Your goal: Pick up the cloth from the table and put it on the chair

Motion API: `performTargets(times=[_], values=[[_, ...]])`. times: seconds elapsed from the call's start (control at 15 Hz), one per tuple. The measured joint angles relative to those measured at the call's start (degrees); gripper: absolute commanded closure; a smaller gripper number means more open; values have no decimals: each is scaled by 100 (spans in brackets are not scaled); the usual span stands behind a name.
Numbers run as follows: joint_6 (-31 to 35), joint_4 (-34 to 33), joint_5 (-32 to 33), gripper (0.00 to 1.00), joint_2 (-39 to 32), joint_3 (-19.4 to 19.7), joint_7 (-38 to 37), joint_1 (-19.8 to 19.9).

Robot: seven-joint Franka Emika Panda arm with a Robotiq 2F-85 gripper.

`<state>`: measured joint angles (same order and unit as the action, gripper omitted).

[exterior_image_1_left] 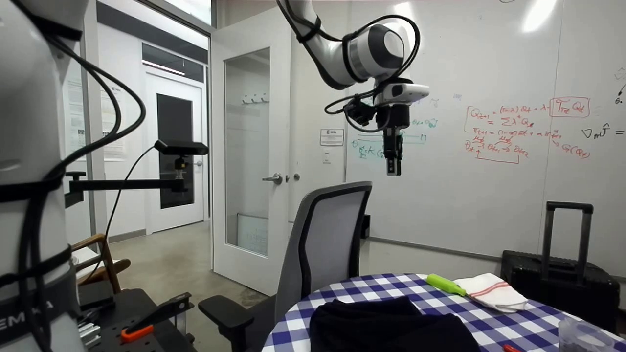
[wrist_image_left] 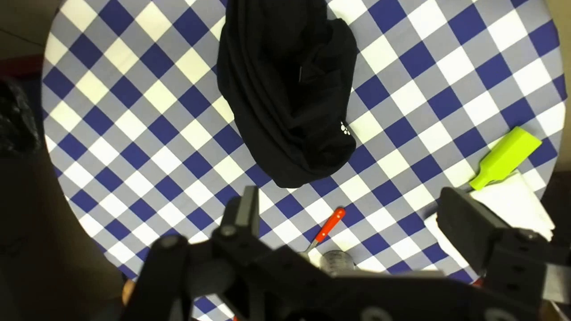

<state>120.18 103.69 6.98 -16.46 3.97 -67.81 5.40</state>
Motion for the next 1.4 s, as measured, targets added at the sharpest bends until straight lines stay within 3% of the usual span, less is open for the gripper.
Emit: performTargets(times=[0.27,0.73,1.4], values=[[-74,-530,-216,0,-538,138,-1053,-204],[-138,-674,-261,0,-648,212,-1341,-255],[466,-775,-551,0,-1180,371,-4278,-595]])
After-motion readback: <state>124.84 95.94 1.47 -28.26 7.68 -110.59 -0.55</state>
